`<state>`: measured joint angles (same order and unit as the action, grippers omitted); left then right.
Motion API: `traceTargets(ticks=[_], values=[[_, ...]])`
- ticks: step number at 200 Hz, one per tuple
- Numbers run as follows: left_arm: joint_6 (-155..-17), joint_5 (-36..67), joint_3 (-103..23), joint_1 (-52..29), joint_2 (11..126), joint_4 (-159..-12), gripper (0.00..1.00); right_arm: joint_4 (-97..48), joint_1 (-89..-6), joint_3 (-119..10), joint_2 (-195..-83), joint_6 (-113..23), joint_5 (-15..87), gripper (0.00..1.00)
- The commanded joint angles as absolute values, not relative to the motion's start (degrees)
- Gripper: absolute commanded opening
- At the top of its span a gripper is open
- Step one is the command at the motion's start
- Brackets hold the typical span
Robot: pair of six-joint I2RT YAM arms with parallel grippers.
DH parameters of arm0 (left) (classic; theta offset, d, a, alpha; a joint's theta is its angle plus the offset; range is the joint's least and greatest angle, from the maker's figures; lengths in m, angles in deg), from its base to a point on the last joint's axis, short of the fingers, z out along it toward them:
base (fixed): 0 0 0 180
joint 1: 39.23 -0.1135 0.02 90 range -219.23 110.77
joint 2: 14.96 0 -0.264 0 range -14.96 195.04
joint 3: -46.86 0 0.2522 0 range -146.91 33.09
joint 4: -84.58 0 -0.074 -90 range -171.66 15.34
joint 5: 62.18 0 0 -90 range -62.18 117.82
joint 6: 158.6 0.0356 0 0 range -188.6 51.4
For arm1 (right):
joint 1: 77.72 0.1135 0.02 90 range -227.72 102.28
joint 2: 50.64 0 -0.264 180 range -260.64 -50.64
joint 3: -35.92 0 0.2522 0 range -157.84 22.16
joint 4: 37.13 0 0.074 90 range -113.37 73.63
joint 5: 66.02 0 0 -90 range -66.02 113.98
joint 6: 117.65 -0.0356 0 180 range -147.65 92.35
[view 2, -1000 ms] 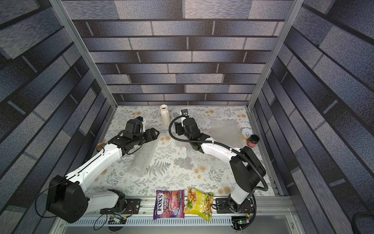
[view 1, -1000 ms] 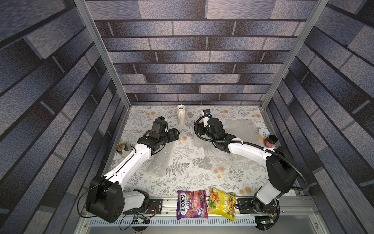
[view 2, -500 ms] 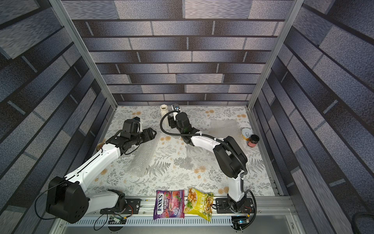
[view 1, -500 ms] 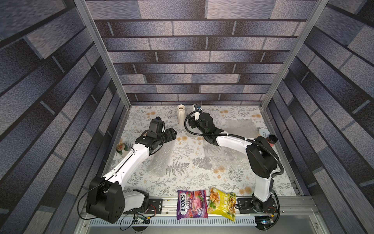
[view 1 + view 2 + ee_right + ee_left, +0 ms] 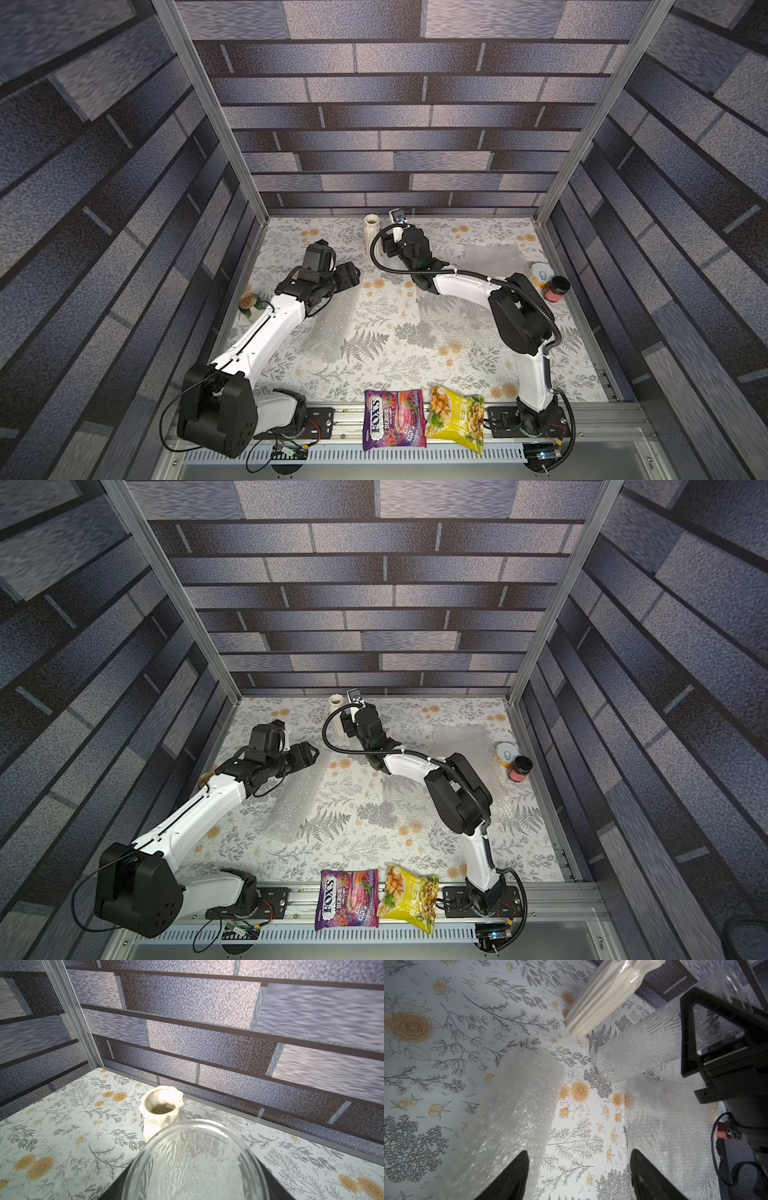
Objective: Unwrap the vase from the bubble wrap
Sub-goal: Place the vase at the center of the board.
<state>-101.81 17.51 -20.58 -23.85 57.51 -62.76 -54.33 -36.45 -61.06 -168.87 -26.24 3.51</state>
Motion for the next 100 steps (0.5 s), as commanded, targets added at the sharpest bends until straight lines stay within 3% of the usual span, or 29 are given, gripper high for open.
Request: traceTargets(ticks=[1,100], values=[[-100.66,16.92,-21.35,-24.12,57.63,-61.99,0.78,-61.41,-37.85,-63.54,-169.45,-27.35,1.74,0.33],[-101.55,16.57,-21.05,-24.21,57.99,-62.41,0.78,-65.19,-41.14,-62.19,-171.46,-30.37,-1.25,0.33]])
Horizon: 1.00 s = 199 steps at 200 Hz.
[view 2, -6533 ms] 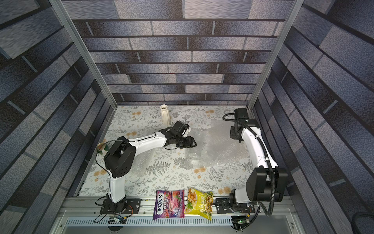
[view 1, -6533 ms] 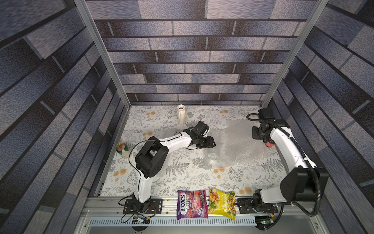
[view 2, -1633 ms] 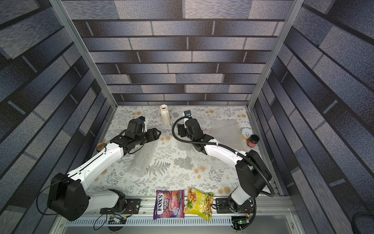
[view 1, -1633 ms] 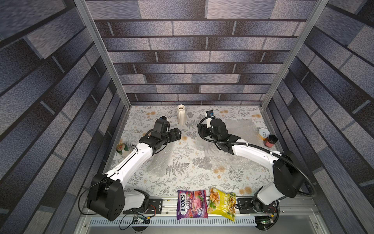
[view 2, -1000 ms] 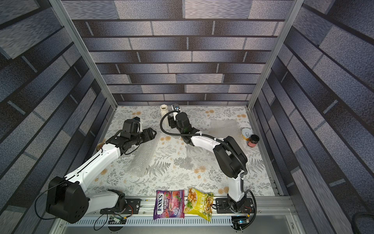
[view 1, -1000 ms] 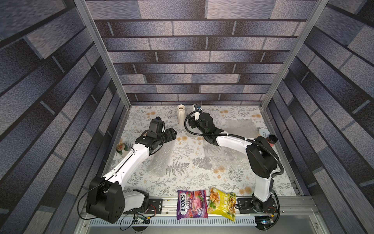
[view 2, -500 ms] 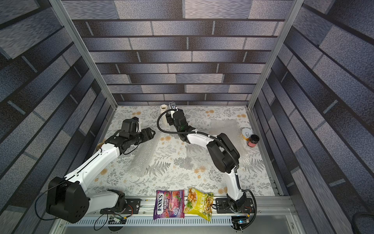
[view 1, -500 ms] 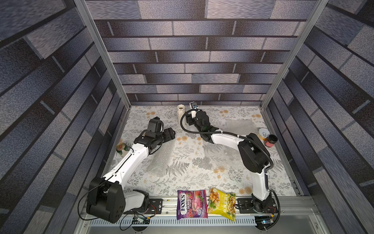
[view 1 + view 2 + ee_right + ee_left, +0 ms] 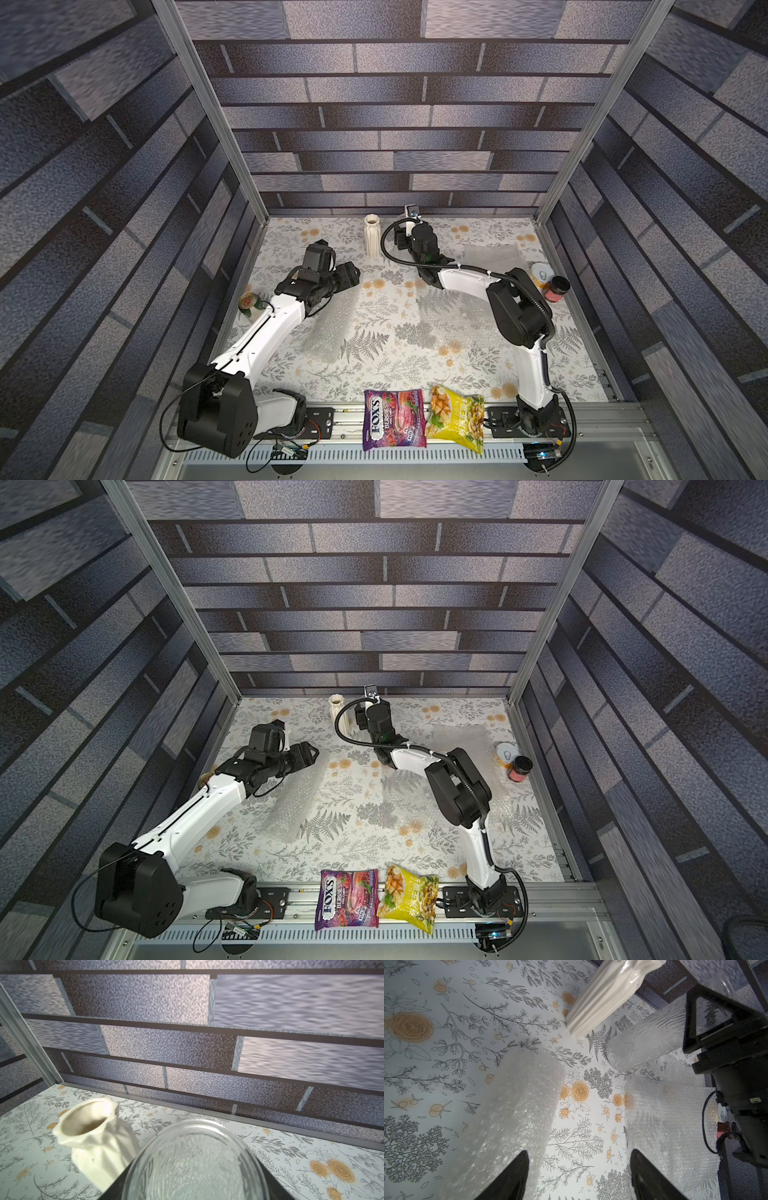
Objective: Unwrap the vase from the bubble wrap
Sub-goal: Place the vase at the center of the board.
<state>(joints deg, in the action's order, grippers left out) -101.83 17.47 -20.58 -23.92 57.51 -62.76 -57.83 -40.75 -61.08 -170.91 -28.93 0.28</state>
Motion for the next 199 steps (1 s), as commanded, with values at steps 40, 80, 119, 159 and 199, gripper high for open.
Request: traceTargets(ticks=[40,80,119,159,199], values=[[-101.64,16.71,-20.96,-24.2,57.99,-62.23,0.78,-66.47,-41.29,-61.83,-172.8,-31.2,-2.71,0.34],[-101.83,16.57,-20.79,-24.2,57.99,-62.5,0.78,-67.92,-41.35,-59.87,-172.9,-31.78,-3.79,0.34],[-101.99,16.55,-20.56,-24.11,57.9,-62.54,0.78,-67.77,-41.31,-58.12,-172.64,-31.87,-4.06,0.36],[-102.33,16.48,-20.12,-23.94,57.88,-62.93,0.78,-64.78,-41.25,-57.33,-171.25,-31.65,-3.09,0.56],[-102.52,16.3,-20.15,-23.51,58.16,-63.16,0.78,-62.73,-41.31,-57.09,-170.35,-31.65,-2.68,0.68]])
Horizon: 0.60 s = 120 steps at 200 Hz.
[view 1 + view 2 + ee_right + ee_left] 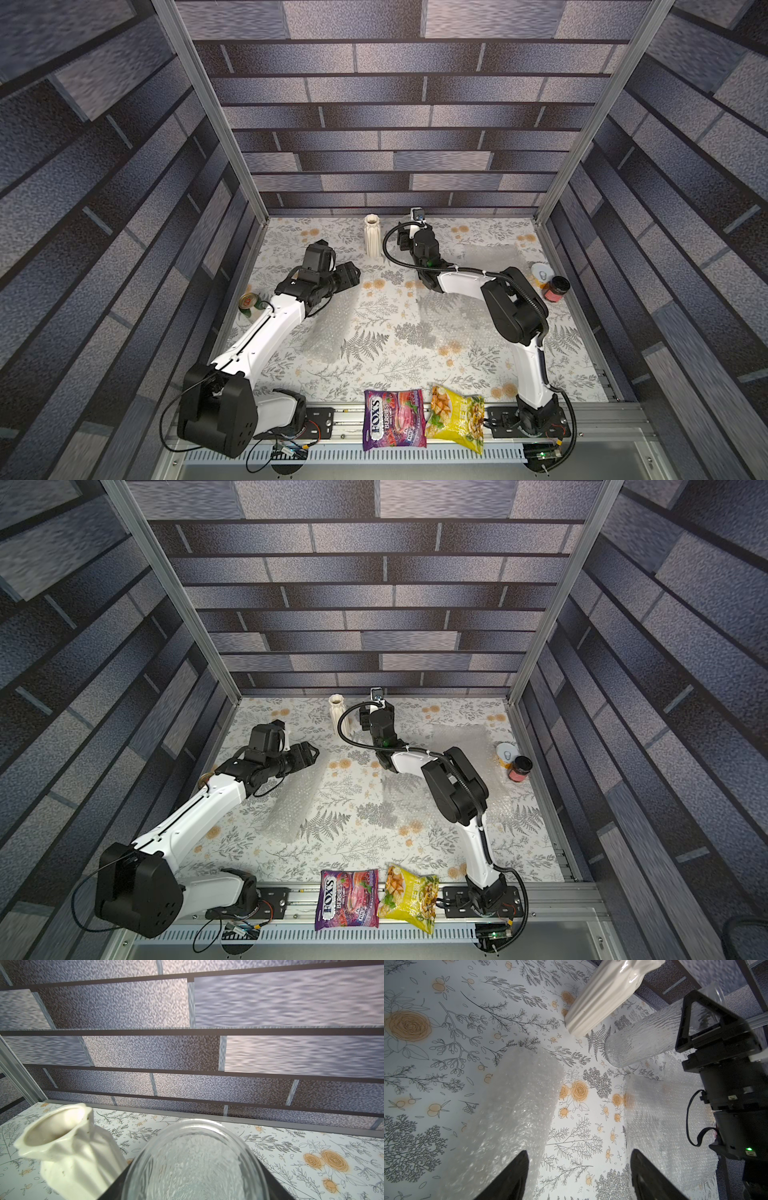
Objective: Unwrap the vase from the bubble wrap
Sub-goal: Place the vase at the center of the board.
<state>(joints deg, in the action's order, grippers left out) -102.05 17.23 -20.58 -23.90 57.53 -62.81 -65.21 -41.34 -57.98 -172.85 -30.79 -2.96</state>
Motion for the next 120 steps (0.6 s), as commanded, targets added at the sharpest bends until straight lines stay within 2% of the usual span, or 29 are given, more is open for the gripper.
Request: traceTargets(ticks=[1,40,76,120], values=[[-102.48,16.3,-20.16,-23.5,58.16,-63.13,0.78,-62.56,-41.32,-57.15,-170.35,-31.63,-2.67,0.68],[-102.52,16.57,-20.26,-23.28,57.9,-62.85,0.79,-53.88,-41.26,-61.55,-170.65,-30.66,-0.36,0.74],[-102.51,16.57,-20.17,-23.15,57.81,-62.8,0.79,-52.32,-41.27,-61.95,-170.5,-30.2,1.59,0.81],[-102.33,16.72,-20.26,-23.23,57.73,-62.53,0.79,-51.14,-41.37,-62.29,-169.76,-30.57,2.11,0.83]])
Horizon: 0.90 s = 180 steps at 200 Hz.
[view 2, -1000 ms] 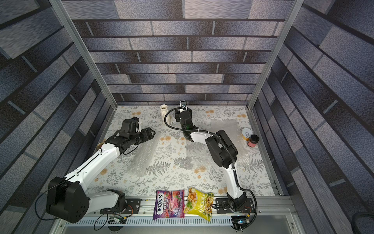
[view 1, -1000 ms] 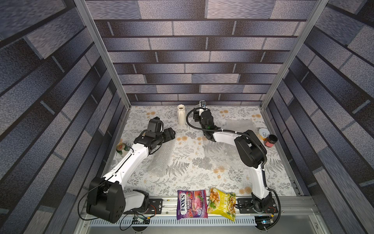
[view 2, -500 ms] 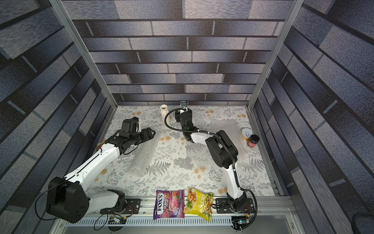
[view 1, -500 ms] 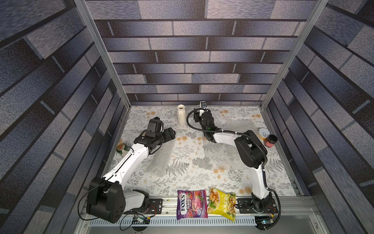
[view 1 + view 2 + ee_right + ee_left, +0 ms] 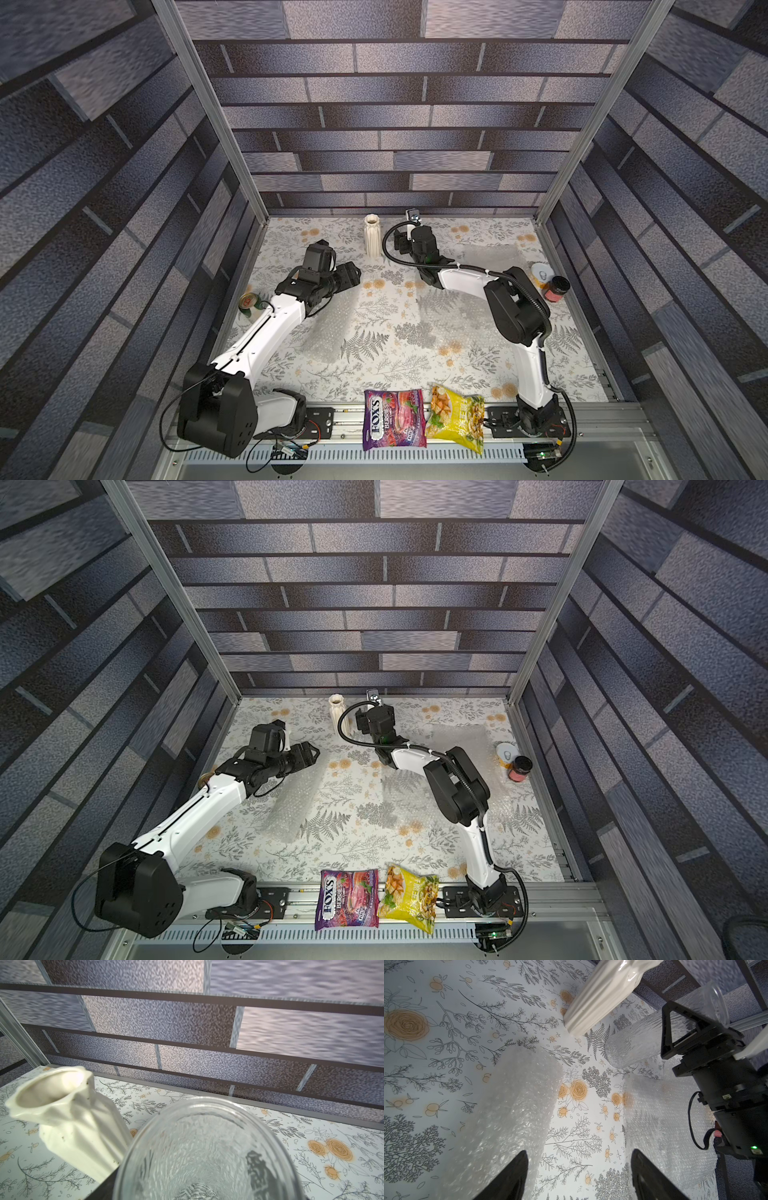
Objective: Unwrap the vase from the bubble wrap
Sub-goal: Place the vase at the center of the board.
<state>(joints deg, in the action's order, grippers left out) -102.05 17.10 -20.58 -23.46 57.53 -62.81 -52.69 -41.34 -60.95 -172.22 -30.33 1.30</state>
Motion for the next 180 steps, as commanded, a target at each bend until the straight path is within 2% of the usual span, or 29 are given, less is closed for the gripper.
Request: traceTargets(ticks=[1,51,96,146,180], values=[[-102.34,16.73,-20.26,-23.19,57.73,-62.56,0.79,-51.06,-41.4,-62.25,-169.7,-30.61,2.1,0.83],[-102.58,18.77,-20.06,-23.17,57.37,-60.73,0.78,-51.22,-41.33,-59.19,-167.26,-31.38,1.74,0.85],[-103.44,21.61,-19.49,-23.37,57.72,-57.57,0.73,-52.17,-41.42,-53.11,-159.66,-31.06,0.63,0.86],[-105.95,24.45,-16.26,-24.44,55.26,-55.09,0.62,-49.03,-41.51,-43.85,-147.95,-30.99,-2.33,0.86],[-107.62,26.63,-13.59,-25.83,52.98,-52.0,0.53,-35.21,-41.57,-40.61,-137.58,-33.67,-0.82,0.85]])
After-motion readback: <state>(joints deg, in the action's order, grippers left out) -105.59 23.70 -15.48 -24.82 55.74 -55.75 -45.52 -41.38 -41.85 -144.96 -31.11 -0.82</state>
